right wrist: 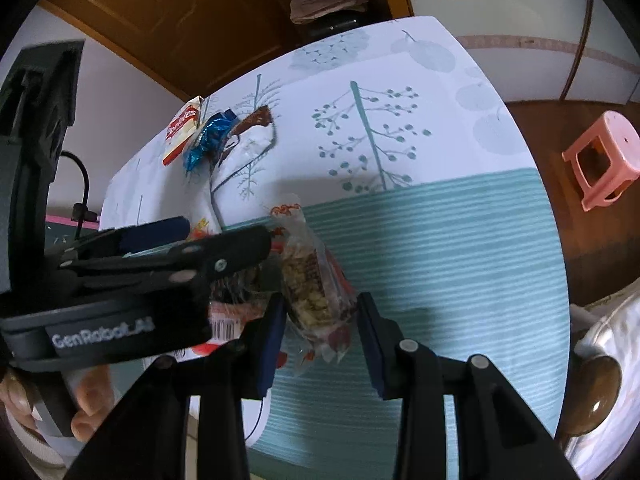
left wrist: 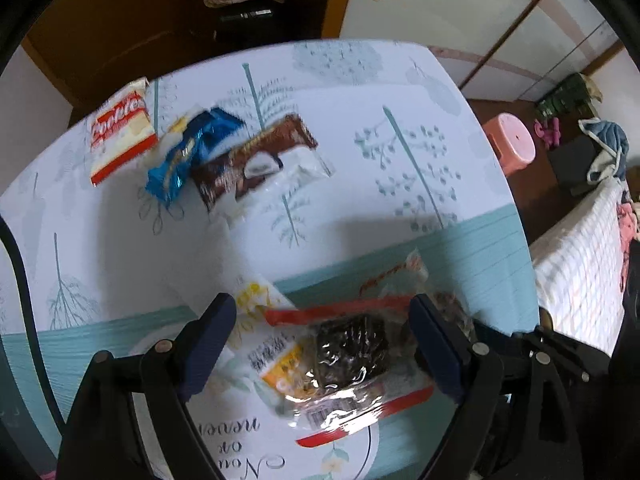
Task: Organize snacks
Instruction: 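Carry both snacks over the white tray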
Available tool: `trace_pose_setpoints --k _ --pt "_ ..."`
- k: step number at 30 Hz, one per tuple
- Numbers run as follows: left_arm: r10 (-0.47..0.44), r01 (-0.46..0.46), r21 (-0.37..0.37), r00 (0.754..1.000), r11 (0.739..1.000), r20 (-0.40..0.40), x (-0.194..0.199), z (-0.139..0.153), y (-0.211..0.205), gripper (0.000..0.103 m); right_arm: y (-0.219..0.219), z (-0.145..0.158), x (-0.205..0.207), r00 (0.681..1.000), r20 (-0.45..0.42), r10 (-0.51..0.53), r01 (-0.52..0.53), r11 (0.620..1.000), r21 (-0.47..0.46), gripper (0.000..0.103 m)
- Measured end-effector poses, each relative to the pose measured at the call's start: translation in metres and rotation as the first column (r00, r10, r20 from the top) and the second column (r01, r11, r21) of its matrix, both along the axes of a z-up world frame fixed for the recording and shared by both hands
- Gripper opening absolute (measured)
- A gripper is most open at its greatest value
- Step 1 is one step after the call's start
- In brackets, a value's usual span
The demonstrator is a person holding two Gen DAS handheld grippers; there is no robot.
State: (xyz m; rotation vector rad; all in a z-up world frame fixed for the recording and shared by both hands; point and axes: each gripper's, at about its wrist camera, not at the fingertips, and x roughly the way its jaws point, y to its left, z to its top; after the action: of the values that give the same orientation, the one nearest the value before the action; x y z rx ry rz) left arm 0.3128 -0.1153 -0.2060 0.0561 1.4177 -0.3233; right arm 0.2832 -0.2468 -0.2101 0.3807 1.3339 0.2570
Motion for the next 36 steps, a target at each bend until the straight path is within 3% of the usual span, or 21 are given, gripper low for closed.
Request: trace_pose_setpoints --k 10,12,14,15,25,29,33,36 --pt "0.021 -0.023 -0.046 0.999 0.999 -0.039 -0.013 -0.005 0.011 0.085 -0.005 0.002 -0.003 1.000 -0.028 0.007 -0.008 1.000 -0.008 0.036" --pt "0.010 -0.011 -0.039 1.000 0.999 -0.029 -0.016 -0.004 0.010 0.072 -0.003 0.002 -0.001 0.999 -0.036 0.031 -0.032 0.999 -0.024 0.037" --pt "-0.010 0.009 -0.021 1.000 1.000 -0.011 -0.021 -0.003 0.005 0.050 0.000 0.001 -0.001 0.997 -0.050 0.064 -0.066 0.997 -0.038 0.037" --pt "-0.029 0.028 -0.024 1.000 0.999 -0.009 -0.023 -0.002 0.000 0.047 0.001 0.001 -0.001 0.995 -0.060 0.074 -0.077 0.996 -0.042 0.038" --pt "-0.084 0.083 0.044 0.996 0.996 0.034 -0.038 0.004 -0.013 0.044 0.003 0.004 -0.012 0.988 -0.045 0.147 -0.152 0.981 -0.121 0.037" --pt "-0.059 0.057 0.027 0.994 0.998 0.097 -0.046 0.031 0.000 0.044 -0.002 0.018 -0.021 0.992 -0.004 0.125 -0.125 0.985 -0.118 0.036" --pt "-0.047 0.051 -0.017 0.983 0.999 0.179 -0.060 0.081 0.022 0.044 -0.007 0.046 -0.033 0.994 0.061 0.093 -0.086 0.990 -0.108 0.036" --pt "-0.053 0.060 -0.018 0.960 0.998 0.274 -0.085 0.130 0.036 0.044 -0.010 0.082 -0.053 0.988 0.132 0.076 -0.061 0.992 -0.111 0.036"
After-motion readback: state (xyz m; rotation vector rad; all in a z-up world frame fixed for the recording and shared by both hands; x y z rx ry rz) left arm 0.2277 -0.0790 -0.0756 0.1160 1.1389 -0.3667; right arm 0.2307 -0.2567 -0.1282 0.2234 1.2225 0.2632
